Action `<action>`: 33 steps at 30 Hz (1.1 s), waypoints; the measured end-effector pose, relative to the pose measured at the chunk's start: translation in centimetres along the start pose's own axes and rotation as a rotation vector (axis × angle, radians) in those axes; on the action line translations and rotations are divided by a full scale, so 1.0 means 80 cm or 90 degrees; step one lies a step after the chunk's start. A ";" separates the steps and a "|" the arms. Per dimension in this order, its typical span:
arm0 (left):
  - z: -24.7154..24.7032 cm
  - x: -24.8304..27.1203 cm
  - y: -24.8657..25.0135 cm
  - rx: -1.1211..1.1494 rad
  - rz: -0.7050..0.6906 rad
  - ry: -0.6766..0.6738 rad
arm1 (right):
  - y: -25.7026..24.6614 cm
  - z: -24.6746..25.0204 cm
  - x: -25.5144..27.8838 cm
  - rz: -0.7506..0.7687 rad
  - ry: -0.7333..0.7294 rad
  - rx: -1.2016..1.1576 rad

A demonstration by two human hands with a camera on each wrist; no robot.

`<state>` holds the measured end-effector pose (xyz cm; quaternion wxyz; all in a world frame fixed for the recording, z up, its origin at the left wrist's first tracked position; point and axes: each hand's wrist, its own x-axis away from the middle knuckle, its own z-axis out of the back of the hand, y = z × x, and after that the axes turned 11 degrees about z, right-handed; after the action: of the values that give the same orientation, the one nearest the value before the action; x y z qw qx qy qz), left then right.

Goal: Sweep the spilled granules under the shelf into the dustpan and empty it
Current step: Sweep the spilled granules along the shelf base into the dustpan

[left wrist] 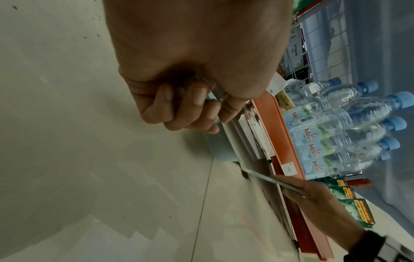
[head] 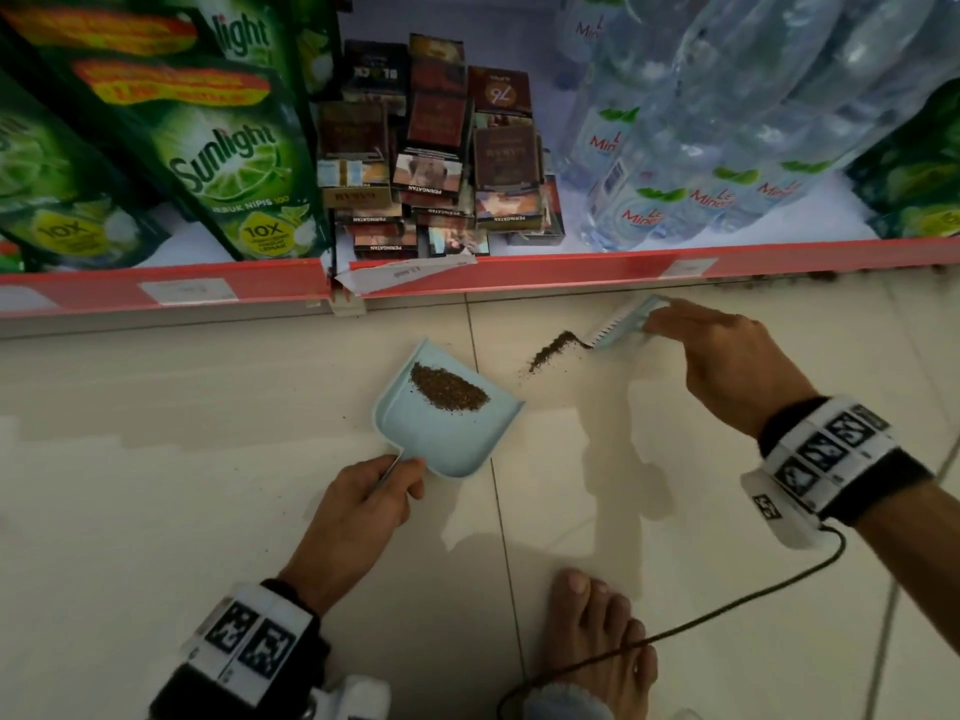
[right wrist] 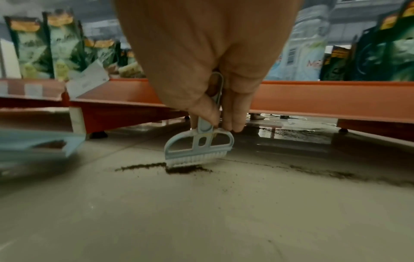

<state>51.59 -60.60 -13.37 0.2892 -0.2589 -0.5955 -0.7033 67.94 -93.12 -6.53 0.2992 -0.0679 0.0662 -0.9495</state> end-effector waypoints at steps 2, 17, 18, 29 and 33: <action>-0.003 -0.002 0.001 -0.018 0.003 -0.007 | -0.008 0.001 -0.004 0.022 0.078 -0.037; 0.003 0.000 0.004 -0.012 0.012 -0.001 | -0.002 -0.001 -0.002 -0.003 0.011 -0.026; 0.004 0.001 0.001 -0.009 0.020 0.001 | -0.007 0.001 -0.004 0.007 0.025 -0.033; 0.001 0.001 -0.015 -0.033 0.043 -0.010 | -0.057 -0.026 -0.050 0.203 -0.142 0.006; -0.002 0.001 -0.021 -0.022 0.050 -0.016 | 0.003 -0.001 -0.012 0.158 -0.098 0.038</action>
<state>50.32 -60.57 -14.54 0.3044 -0.2963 -0.5761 -0.6983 68.87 -92.76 -6.71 0.4202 -0.1226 0.0227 -0.8988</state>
